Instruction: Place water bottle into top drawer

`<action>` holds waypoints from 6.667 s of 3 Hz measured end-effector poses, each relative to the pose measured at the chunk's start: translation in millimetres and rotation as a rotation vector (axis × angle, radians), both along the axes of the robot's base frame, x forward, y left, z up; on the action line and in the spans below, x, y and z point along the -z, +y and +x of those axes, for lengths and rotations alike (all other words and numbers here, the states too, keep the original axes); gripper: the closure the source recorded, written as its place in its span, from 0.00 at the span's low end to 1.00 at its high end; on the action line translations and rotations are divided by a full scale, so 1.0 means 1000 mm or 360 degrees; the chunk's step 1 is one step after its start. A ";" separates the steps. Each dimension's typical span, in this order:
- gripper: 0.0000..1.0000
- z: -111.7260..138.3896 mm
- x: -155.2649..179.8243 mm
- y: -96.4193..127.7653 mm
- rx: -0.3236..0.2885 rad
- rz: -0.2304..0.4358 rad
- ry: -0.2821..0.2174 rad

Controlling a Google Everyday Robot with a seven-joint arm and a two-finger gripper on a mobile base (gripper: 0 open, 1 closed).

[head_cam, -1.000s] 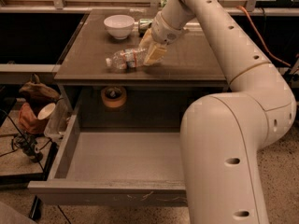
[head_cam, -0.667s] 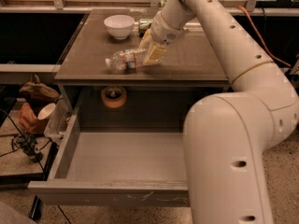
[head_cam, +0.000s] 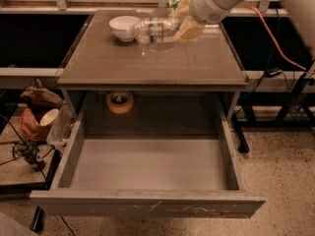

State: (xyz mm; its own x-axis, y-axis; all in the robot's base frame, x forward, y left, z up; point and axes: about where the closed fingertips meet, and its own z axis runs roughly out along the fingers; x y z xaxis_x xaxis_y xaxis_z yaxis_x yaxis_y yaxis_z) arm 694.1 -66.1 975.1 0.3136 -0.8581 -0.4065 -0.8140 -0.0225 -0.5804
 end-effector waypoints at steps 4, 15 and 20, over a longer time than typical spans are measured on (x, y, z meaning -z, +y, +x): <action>1.00 -0.087 0.013 -0.011 0.0108 0.0066 0.0024; 0.35 -0.132 0.353 0.045 0.0163 0.0039 0.0524; 0.00 -0.179 0.240 -0.065 0.0527 0.0071 0.0343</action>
Offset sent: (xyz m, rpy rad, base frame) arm -0.0232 -0.0013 0.0238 0.0235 -0.0694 -0.0154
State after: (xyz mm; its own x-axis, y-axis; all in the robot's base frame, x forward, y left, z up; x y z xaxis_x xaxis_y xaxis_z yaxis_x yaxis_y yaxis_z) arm 515.4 -131.3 735.5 -0.0737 -0.8784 -0.4722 -0.8763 0.2831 -0.3898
